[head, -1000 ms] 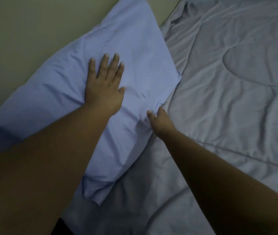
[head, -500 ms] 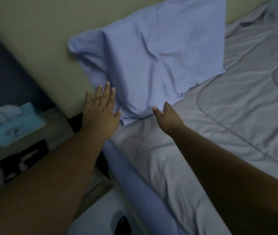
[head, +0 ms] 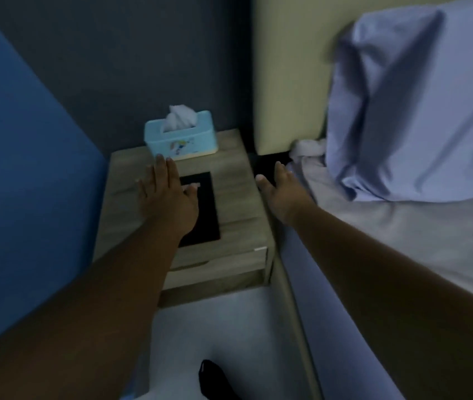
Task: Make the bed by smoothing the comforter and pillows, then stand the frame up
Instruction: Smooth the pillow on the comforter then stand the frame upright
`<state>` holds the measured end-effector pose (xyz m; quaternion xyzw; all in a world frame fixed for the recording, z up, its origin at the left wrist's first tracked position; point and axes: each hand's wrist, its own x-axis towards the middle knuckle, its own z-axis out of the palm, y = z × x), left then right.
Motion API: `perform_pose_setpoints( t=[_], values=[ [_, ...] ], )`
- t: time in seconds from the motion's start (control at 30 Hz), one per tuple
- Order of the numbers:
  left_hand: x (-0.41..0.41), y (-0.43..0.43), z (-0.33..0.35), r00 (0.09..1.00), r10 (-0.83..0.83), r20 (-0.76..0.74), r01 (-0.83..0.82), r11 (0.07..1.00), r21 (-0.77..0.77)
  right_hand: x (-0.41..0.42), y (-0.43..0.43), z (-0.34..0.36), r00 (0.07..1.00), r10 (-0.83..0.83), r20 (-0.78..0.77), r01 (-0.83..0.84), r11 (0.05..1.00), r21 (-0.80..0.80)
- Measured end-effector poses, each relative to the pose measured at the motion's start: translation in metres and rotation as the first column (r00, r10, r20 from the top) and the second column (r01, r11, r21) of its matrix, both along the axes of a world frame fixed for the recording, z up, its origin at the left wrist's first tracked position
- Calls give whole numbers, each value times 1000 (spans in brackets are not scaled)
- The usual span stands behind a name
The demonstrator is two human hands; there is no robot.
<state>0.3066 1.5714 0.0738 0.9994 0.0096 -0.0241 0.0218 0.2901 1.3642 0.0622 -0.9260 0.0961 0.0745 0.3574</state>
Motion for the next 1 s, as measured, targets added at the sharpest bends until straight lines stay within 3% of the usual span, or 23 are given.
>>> perform_pose_setpoints(
  t=[0.27,0.7,0.83,1.0],
  values=[
    [53,79,-49,952,272,-138,-292,945,-148,96,101,-30,982,185,28,-183,981,-71],
    [99,117,-92,908,308,-283,-385,880,-277,172,181,-76,929,365,-62,-368,899,-238],
    [95,118,-103,853,361,-376,-486,813,-322,166,191,-93,937,340,-80,-348,890,-295],
    [90,107,-108,744,390,-542,-613,722,-322,143,184,-102,950,141,-279,-237,907,-348]
  ],
)
